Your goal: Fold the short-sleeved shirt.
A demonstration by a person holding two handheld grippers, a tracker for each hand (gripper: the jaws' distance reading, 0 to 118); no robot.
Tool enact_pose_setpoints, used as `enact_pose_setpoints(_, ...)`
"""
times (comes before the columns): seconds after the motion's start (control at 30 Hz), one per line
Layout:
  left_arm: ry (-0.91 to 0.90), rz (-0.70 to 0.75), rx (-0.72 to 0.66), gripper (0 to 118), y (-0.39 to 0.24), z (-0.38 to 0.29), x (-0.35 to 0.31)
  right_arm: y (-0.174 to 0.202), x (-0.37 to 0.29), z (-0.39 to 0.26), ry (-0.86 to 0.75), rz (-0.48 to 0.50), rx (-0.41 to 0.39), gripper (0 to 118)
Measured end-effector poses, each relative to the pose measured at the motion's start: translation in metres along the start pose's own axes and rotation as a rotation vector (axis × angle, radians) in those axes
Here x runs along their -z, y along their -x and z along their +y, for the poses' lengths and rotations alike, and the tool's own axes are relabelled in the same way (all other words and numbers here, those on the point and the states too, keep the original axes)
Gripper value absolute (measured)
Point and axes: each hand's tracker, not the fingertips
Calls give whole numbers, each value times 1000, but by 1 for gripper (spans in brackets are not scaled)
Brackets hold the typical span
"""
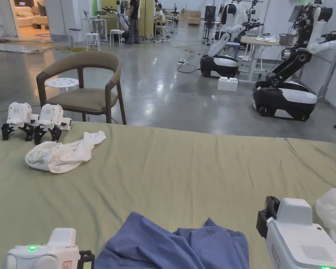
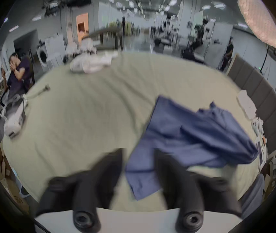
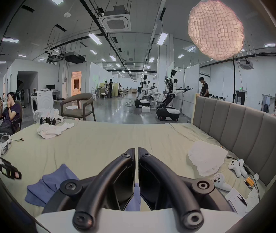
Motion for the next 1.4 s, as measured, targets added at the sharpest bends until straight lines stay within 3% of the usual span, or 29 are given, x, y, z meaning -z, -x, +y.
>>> enact_pose_setpoints(0.03,29,13,-5,86,1,-6,9,-1,0,-4,11,-1,0,2)
enact_pose_setpoints(0.07,68,26,-9,89,4,-12,22,-3,1,-8,21,-2,2,2)
enact_pose_setpoints(0.2,199,47,-37,84,8,-30,59,-8,5,-20,59,-11,5,2)
enact_pose_setpoints(0.27,244,40,-48,69,6,-38,70,-10,8,-25,81,-17,4,2)
enact_pose_setpoints(0.37,183,97,-17,63,-12,-49,65,-14,15,-32,105,-22,8,2)
enact_pose_setpoints(0.4,189,107,-14,54,-15,-48,67,-15,18,-34,114,-23,8,2)
enact_pose_setpoints(0.43,179,115,0,39,-18,-47,67,-17,22,-35,125,-22,9,2)
enact_pose_setpoints(0.47,156,116,12,10,-25,-49,59,-18,27,-37,135,-20,12,2)
enact_pose_setpoints(0.5,138,118,27,0,-28,-47,58,-19,34,-39,150,-17,15,2)
enact_pose_setpoints(0.63,146,80,60,0,-34,-49,59,-27,79,-46,290,28,12,4)
enact_pose_setpoints(0.7,137,80,65,0,-35,-52,55,-31,109,-51,372,45,12,26)
enact_pose_setpoints(0.77,121,72,69,0,-35,-53,48,-35,143,-60,496,67,8,59)
enact_pose_setpoints(0.87,100,59,40,0,-34,-55,37,-38,186,-80,626,96,17,64)
enact_pose_setpoints(1.03,74,37,8,0,-24,-58,31,-38,235,-122,819,145,58,63)
enact_pose_setpoints(1.07,69,32,7,0,-24,-59,30,-38,239,-127,828,155,67,53)
enact_pose_setpoints(1.17,58,30,3,0,-23,-57,26,-38,238,-133,820,223,96,5)
enact_pose_setpoints(1.2,53,31,4,0,-23,-57,26,-39,236,-131,799,241,123,5)
enact_pose_setpoints(1.4,-50,8,-12,0,-16,-37,7,-52,193,-88,637,192,107,3)
